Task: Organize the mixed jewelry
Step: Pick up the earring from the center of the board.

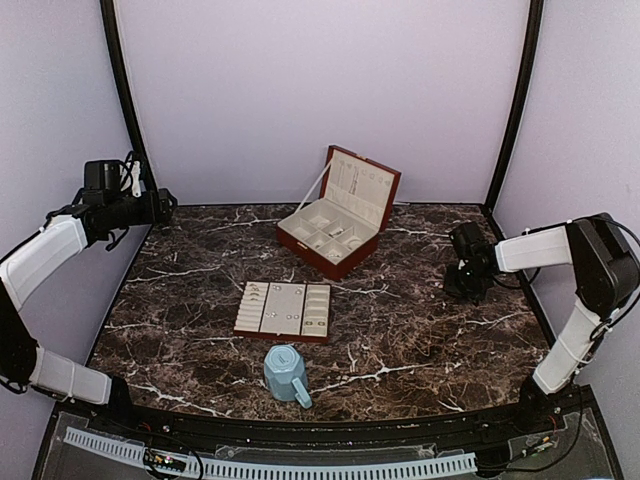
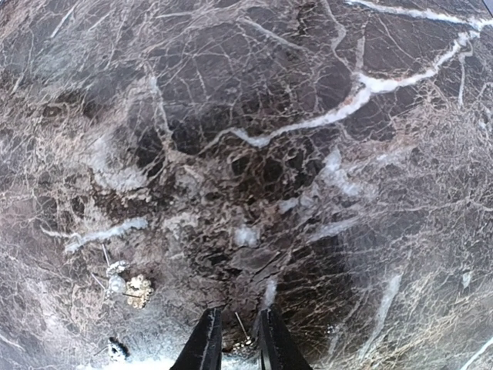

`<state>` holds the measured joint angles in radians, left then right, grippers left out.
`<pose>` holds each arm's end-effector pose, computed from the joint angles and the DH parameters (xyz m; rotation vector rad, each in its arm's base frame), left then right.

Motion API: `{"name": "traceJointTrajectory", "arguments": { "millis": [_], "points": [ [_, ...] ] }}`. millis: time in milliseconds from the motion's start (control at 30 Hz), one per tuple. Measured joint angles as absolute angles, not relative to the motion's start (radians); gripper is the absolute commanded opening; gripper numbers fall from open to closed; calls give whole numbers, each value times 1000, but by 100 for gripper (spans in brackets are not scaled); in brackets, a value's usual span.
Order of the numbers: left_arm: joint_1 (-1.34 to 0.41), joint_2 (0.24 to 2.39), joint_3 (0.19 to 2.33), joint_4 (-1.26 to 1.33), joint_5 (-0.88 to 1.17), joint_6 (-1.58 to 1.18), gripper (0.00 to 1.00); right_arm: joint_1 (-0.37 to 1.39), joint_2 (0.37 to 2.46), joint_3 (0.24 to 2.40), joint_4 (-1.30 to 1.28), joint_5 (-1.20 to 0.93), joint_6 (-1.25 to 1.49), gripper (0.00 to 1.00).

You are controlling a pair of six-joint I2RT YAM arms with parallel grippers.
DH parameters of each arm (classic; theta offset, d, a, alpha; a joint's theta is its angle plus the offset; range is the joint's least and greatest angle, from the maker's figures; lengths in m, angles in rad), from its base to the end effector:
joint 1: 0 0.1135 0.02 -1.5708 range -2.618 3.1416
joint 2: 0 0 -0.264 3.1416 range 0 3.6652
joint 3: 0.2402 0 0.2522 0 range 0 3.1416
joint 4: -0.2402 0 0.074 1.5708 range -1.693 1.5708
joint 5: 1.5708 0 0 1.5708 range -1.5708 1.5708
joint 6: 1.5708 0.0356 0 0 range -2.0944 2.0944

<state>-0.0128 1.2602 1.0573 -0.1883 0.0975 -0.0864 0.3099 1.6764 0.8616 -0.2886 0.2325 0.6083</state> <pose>0.2924 -0.0072 0.3325 -0.0082 1.9635 -0.1607 0.2963 0.0863 0.1420 0.4619 2.5824 0.0021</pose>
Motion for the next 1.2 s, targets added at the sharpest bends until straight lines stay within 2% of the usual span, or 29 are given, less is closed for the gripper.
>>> {"name": "traceJointTrajectory", "arguments": {
  "millis": [300, 833, 1200],
  "points": [
    [-13, 1260, 1055, -188, 97, -86, 97, 316, 1668, 855, -293, 236, 607, 13],
    [-18, 1254, 1017, -143, 149, -81, 93, 381, 1576, 860, -345, 199, 549, 12],
    [-266, 1256, 947, -76, 259, 54, 92, 526, 1579, 925, -253, 48, 463, 12]
  ]
}}
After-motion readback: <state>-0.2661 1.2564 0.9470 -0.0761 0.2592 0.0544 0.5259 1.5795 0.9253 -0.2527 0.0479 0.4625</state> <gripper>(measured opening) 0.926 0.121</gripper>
